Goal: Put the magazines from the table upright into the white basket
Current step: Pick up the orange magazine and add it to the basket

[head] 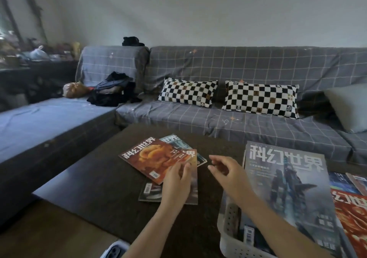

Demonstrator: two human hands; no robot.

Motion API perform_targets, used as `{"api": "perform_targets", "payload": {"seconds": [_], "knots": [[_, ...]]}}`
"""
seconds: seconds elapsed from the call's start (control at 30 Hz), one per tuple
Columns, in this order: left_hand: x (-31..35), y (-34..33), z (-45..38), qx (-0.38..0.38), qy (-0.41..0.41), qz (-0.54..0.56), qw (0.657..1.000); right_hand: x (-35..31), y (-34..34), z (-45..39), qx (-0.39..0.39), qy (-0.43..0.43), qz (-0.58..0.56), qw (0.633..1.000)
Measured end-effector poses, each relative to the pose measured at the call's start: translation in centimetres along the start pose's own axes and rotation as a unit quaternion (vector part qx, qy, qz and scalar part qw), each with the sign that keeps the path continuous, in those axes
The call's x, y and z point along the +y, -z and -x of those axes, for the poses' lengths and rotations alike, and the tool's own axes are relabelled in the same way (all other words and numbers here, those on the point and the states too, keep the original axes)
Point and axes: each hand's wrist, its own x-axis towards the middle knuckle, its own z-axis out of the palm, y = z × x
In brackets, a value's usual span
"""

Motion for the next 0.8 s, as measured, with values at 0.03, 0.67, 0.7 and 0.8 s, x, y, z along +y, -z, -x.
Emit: {"api": "perform_targets", "payload": {"seconds": [0.03,0.67,0.7,0.8], "knots": [[-0.7,0.3,-0.7,0.008,0.009,-0.006,1.0,0.0,-1.0,-1.1,-0.013,0.003,0.004,1.0],[-10.5,2.7,-9.2,0.137,0.182,-0.072,0.971,6.6,-16.7,-15.9,-0.249,-0.17,0.158,0.94],[-10.8,3.0,-9.6,0.147,0.188,-0.072,0.969,6.7,-17.0,-16.3,-0.249,-0.168,0.178,0.937],[-11.3,3.6,-10.6,0.179,0.204,-0.016,0.962,7.0,-17.7,-16.7,-0.247,-0.172,0.217,0.929]]}}
